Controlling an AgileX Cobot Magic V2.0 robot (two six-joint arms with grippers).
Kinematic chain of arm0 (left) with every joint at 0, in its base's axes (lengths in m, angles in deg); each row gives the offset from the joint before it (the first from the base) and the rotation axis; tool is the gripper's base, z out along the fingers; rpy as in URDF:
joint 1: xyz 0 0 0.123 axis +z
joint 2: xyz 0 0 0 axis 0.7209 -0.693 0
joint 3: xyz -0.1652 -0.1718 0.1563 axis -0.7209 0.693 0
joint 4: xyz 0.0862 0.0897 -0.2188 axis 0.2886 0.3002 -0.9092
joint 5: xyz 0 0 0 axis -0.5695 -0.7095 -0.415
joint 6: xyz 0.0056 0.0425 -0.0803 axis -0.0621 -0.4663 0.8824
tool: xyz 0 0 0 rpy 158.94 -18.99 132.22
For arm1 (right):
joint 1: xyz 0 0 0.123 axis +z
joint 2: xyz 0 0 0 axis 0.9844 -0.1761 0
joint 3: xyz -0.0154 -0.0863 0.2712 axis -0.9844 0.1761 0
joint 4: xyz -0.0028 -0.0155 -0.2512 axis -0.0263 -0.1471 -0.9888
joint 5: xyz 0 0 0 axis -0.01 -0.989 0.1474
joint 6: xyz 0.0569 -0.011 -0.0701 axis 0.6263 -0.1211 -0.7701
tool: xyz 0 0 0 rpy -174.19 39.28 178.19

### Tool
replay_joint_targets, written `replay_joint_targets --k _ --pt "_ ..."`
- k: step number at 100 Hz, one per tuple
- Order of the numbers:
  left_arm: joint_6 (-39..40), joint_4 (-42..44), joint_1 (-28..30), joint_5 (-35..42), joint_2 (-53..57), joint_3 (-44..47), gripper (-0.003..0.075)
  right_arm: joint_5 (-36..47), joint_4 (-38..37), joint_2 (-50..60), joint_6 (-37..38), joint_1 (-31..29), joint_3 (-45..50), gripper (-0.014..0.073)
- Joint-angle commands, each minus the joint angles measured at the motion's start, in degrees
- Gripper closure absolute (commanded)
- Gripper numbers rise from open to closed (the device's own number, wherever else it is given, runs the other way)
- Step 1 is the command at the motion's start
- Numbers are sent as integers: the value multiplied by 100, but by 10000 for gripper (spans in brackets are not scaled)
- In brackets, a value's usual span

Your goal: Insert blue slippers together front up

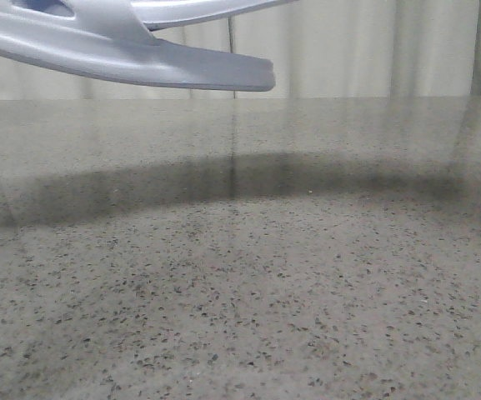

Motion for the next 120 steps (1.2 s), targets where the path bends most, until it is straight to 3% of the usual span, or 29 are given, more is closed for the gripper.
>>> replay_joint_targets --k 1,32,52,84,108,120 --pt "-173 -573 -82 -1253 -92 -213 704 -1116 746 -90 -576 73 -179 701" --pt "-641 -937 -82 -1720 -321 -224 704 -1967 1395 -653 -1308 167 -179 701" --pt "-729 -974 -82 -1890 -320 -224 704 -1927 1501 -885 -1613 488 -179 701" --pt "-853 -1046 -82 -1970 -320 -224 704 -1666 1595 -911 -2012 525 -179 700" --pt "-878 -1059 -82 -1970 -320 -224 704 -1348 1231 -753 -2244 525 -179 699" --pt "-891 -1059 -82 -1959 -320 -224 704 -988 716 -539 -2261 525 -179 636"
